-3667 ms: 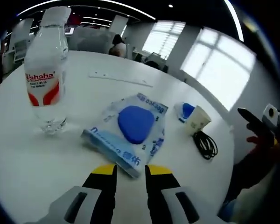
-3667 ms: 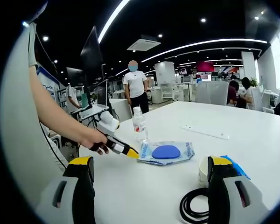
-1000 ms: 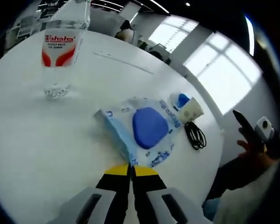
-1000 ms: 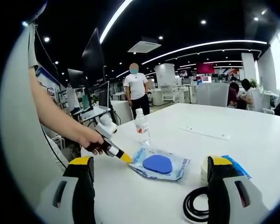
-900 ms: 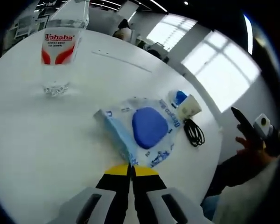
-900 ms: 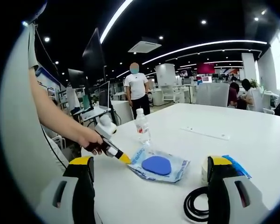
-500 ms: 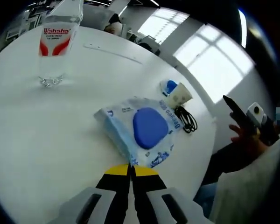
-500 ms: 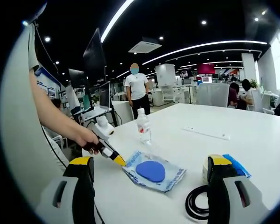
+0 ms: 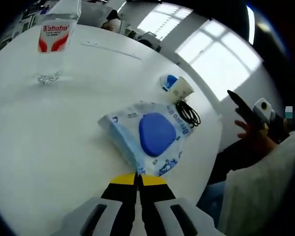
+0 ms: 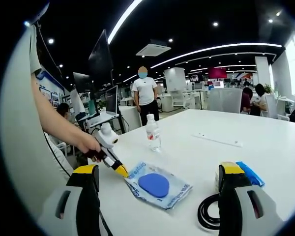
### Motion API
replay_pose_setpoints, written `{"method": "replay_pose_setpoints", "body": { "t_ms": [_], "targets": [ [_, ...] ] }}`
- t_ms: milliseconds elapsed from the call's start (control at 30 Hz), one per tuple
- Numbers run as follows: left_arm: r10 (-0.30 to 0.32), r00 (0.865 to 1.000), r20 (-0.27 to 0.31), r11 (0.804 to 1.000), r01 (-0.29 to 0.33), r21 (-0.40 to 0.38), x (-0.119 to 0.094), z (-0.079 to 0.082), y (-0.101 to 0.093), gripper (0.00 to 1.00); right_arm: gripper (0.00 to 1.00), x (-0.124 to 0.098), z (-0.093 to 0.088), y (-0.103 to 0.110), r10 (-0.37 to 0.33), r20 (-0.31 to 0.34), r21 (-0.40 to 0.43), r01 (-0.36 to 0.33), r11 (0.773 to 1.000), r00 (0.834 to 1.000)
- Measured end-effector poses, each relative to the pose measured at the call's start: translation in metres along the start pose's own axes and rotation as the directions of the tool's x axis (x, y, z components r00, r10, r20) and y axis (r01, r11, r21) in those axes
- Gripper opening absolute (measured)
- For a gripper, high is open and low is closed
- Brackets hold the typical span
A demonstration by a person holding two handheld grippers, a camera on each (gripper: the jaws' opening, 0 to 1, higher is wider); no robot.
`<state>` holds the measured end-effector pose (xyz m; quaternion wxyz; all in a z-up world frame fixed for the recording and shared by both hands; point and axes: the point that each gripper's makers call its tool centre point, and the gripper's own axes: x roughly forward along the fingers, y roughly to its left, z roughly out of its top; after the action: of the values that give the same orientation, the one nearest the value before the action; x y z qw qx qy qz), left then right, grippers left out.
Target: Arrange the tabletop items into an orderly group along one side of the table until the central work area is clear of visible clutter.
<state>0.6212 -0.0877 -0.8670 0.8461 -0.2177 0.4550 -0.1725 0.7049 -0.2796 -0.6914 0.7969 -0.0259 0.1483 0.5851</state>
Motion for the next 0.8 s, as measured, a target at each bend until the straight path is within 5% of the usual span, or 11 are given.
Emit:
{"method": "replay_pose_setpoints", "body": {
  "t_ms": [800],
  "targets": [
    [-0.011, 1.0, -0.012, 0.999, 0.011, -0.036, -0.009, -0.009, -0.012, 0.02, 0.98, -0.002, 0.003, 0.003, 0.003, 0.004, -0.004, -0.003, 1.0, 1.0]
  ]
}}
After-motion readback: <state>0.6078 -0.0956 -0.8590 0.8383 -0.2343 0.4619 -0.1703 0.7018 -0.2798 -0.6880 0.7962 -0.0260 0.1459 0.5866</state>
